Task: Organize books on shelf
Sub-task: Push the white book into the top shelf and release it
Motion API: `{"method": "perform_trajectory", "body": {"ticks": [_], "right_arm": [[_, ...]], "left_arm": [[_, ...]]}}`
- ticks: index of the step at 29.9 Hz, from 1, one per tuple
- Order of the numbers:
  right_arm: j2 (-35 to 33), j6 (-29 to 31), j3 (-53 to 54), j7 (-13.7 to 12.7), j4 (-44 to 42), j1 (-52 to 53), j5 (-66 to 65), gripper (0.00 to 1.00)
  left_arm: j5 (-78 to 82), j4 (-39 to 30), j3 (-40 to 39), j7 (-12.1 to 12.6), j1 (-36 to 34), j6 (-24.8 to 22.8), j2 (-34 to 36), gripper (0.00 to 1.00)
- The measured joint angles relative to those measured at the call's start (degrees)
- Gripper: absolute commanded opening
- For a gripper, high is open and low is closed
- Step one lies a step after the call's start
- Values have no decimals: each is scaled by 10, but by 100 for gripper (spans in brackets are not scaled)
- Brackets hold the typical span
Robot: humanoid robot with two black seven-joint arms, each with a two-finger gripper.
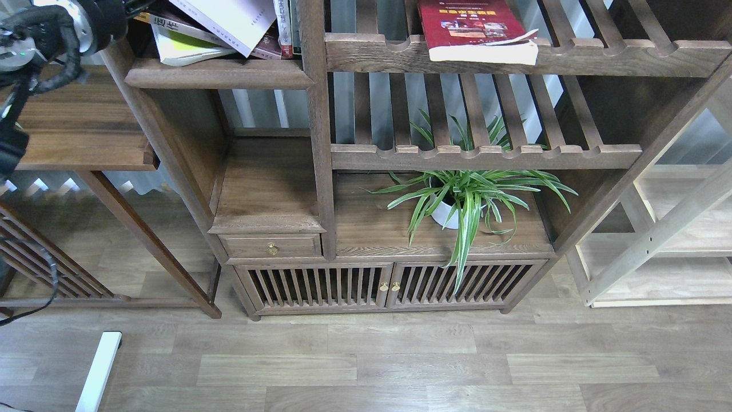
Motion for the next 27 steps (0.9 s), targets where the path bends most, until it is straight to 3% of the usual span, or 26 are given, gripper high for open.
{"method": "perform_trajectory", "body": {"ticks": [3, 8, 9, 13, 19, 27], "right_arm": [[1, 0, 0, 0, 0, -2, 0, 55], [2, 0, 1, 0, 2, -8, 0, 55], [2, 0, 1, 0, 3, -8, 0, 54], [2, 0, 2, 0, 7, -12, 0, 54], [2, 0, -1, 0, 12, -15, 0, 54], [2, 0, -4, 0, 13, -15, -2, 55]], "left_arm": [[5, 15, 8, 0, -5, -3, -26, 60], [11, 0, 30, 0, -2, 0, -36, 74], [11, -12, 34, 0, -1, 4, -34, 80], [8, -68, 39, 1, 0, 50, -15, 89], [-27, -170, 40, 0, 14, 85, 60, 93], [-172, -362, 60, 0, 74, 181, 207, 98]]}}
